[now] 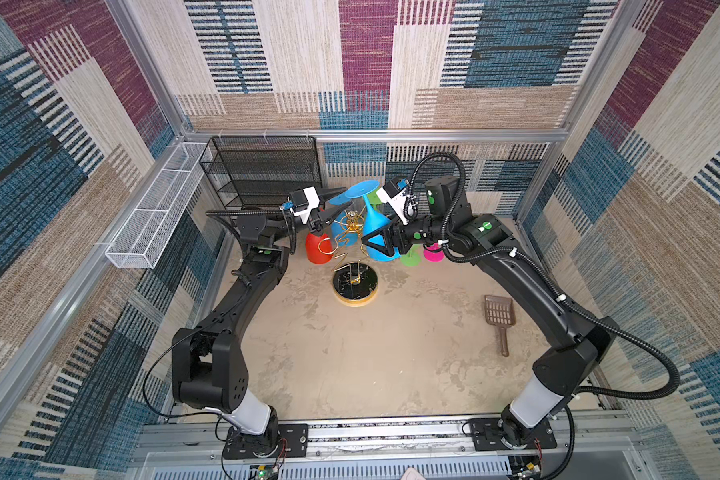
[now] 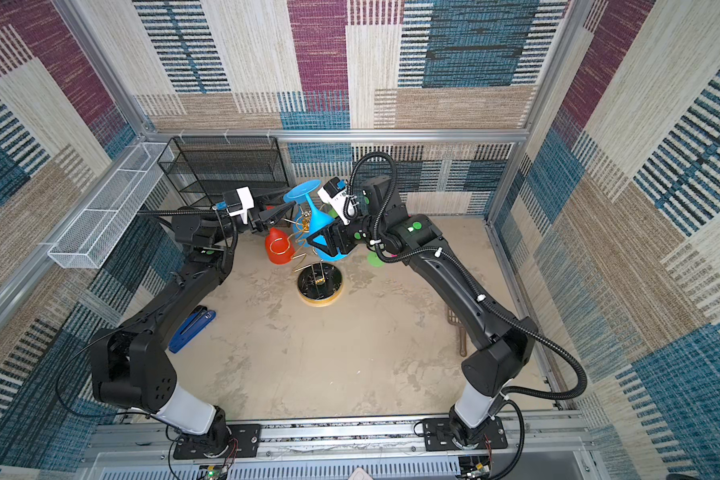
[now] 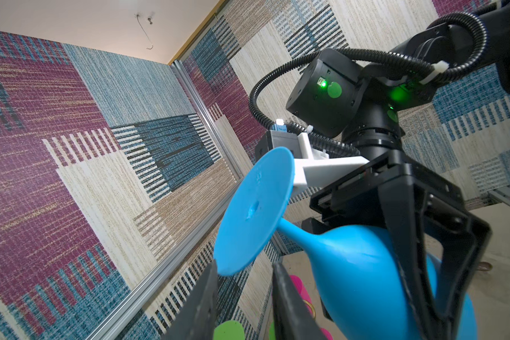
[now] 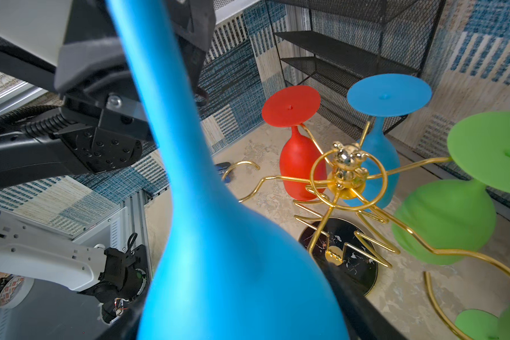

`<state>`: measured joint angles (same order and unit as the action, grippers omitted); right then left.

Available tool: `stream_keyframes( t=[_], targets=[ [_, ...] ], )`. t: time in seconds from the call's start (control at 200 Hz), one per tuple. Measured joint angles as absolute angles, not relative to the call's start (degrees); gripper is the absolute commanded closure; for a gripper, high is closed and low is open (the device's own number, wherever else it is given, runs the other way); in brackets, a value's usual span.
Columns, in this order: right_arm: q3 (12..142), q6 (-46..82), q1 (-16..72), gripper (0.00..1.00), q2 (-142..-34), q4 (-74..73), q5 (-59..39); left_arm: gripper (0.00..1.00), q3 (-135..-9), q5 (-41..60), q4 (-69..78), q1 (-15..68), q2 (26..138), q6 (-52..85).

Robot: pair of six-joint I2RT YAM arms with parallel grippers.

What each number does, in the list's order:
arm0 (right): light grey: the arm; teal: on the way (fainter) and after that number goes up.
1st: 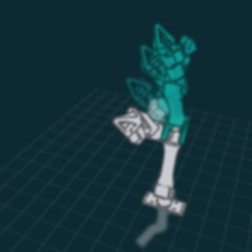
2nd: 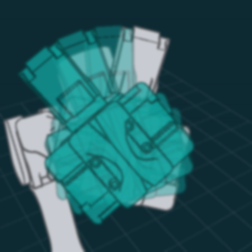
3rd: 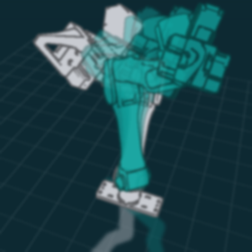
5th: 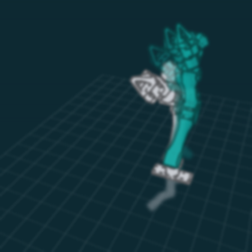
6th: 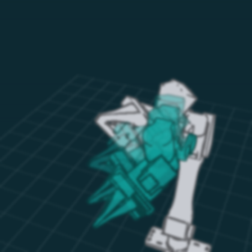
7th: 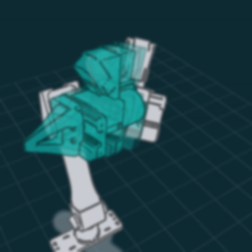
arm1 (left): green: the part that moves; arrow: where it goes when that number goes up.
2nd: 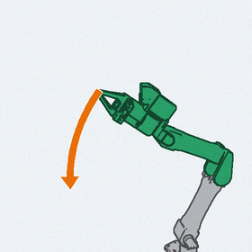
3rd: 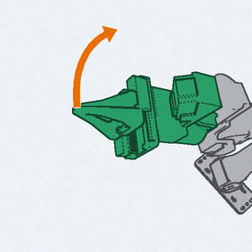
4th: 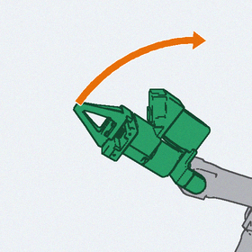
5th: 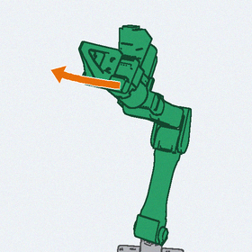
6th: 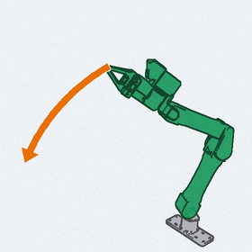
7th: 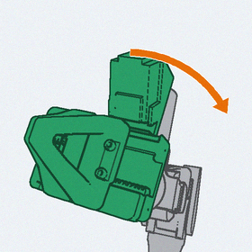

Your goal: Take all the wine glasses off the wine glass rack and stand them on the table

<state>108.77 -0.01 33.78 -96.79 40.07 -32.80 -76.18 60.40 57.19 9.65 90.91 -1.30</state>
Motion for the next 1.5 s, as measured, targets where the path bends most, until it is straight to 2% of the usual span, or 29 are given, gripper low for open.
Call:
stream_keyframes(
  t=[0.351, 0.636, 0.761, 0.851, 0.982, 1.387, 1.437, 1.502],
  targets=[
    [108.7, 0.6, 33.7, 0.56, -97.6, 40.1, -34.7, 0.69, -77.0, 60.6, 57.1, 10.8, 91.3, -3.0],
    [108.6, 1.2, 33.7, 0.56, -97.8, 40.4, -36.5, 0.79, -76.6, 60.0, 56.9, 11.5, 90.6, -7.5],
    [108.1, 1.3, 33.7, 0.58, -97.6, 40.2, -36.9, 0.79, -76.5, 59.9, 56.4, 11.6, 90.3, -8.8],
    [107.8, 1.4, 33.7, 0.59, -97.4, 40.1, -37.1, 0.73, -76.5, 59.9, 56.3, 11.7, 90.1, -9.1],
    [107.0, 1.8, 33.7, 0.59, -96.9, 39.6, -37.1, 0.70, -76.3, 60.2, 56.1, 11.8, 89.9, -9.4],
    [106.0, 2.5, 33.7, 0.60, -96.3, 38.8, -37.1, 0.74, -76.2, 60.1, 55.9, 12.5, 89.6, -11.7],
    [105.8, 2.5, 33.7, 0.60, -96.3, 38.8, -37.1, 0.76, -76.2, 60.1, 55.8, 12.6, 89.6, -12.0],
    [105.6, 2.5, 33.7, 0.59, -96.1, 38.8, -37.1, 0.83, -76.2, 59.9, 55.7, 12.7, 89.6, -12.2]
  ],
)
